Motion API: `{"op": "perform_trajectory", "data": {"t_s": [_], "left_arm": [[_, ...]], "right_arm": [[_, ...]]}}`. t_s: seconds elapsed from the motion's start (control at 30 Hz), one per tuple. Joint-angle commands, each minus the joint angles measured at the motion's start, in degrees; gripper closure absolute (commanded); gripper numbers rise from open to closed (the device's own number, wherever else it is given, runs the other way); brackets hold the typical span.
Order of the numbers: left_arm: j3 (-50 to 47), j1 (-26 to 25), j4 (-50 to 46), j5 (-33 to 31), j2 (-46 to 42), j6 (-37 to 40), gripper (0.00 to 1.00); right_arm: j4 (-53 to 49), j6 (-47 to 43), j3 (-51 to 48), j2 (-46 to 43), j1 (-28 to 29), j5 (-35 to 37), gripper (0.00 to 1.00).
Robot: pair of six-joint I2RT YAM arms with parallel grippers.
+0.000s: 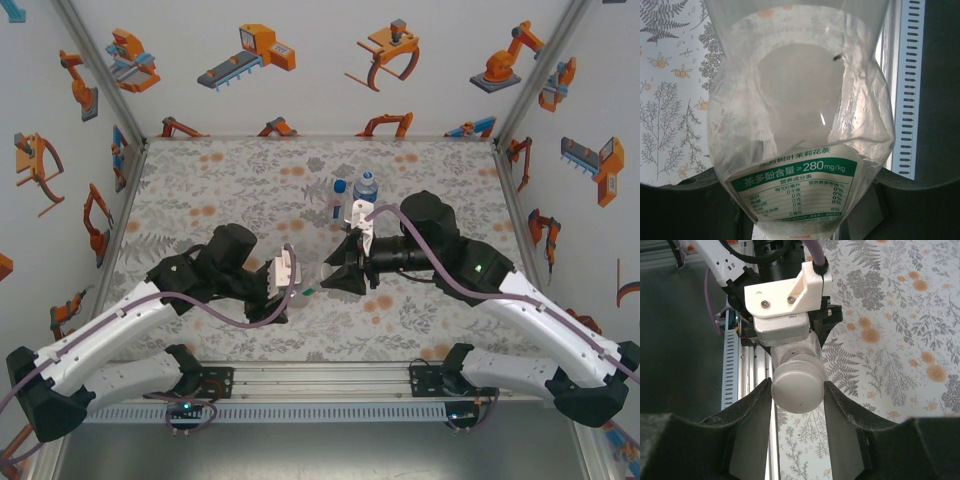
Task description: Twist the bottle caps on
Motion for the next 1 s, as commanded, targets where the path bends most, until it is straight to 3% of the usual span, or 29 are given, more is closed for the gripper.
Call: {"op": "perform_trajectory", "data": {"t_s": [0.0,0.23,0.97], "left_arm": [[2.26,-0.68,-1.13,0.19,0.3,1.32,0.94],[2.34,-1.47,-1.16,0.19,0.41,2.2,0.96],[3.85,-3.95,-1.69,-0.43,1.87,2.56,0.97]], "right_arm": [[-1.28,-1.38,1.81,0.28,0.41,-0.76,0.91],[-4.98,-3.27,3.1,0.98,0.39,1.23,0.91],[-9.72,-5.61,6.15,3.33,0.42,-4.89,0.93]]}}
